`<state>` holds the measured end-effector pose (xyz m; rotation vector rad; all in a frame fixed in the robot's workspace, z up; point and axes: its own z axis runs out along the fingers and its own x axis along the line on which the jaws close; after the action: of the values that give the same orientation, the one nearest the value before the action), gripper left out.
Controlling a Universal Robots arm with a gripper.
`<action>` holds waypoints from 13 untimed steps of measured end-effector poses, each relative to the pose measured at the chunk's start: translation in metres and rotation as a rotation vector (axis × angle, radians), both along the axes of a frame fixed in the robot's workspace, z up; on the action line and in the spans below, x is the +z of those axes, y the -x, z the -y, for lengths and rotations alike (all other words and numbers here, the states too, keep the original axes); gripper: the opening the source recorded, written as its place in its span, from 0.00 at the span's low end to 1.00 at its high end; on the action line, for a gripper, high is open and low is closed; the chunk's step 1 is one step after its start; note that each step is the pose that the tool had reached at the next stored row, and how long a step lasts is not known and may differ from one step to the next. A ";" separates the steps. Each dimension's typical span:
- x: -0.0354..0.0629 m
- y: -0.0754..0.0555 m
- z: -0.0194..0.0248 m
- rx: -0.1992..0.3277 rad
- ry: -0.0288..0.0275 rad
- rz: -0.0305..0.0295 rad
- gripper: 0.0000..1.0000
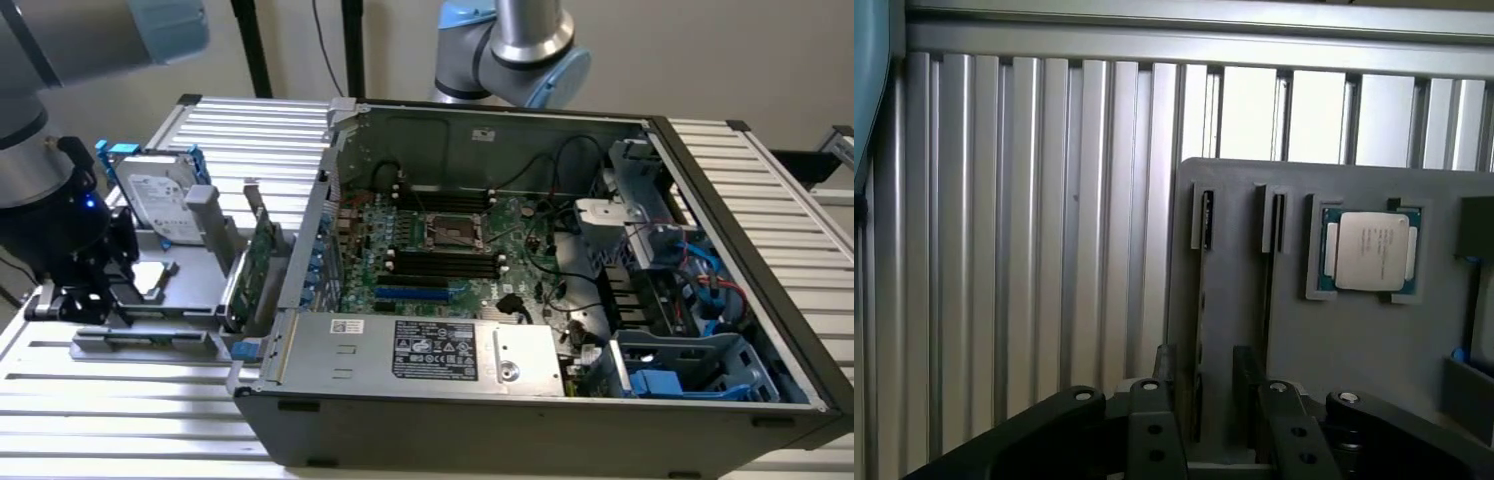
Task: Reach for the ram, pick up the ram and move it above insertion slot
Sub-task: 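Pick up the ram and move it above insertion slot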
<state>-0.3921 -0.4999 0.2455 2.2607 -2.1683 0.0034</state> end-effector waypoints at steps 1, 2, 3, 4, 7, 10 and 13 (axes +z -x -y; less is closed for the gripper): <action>-0.0019 0.000 0.0000 0.000 0.0001 0.0000 0.36; -0.0037 0.000 0.0000 -0.001 0.0000 0.0000 0.36; -0.0056 0.000 0.0000 -0.001 0.0000 0.0000 0.36; -0.0073 0.000 0.0000 -0.002 0.0000 -0.0001 0.36; -0.0128 0.000 0.0000 -0.003 0.0000 0.0000 0.36; -0.0182 0.000 0.0000 -0.004 0.0001 0.0000 0.36; -0.0237 0.000 0.0000 -0.005 0.0000 0.0000 0.36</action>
<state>-0.3922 -0.4999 0.2218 2.2555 -2.1736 0.0034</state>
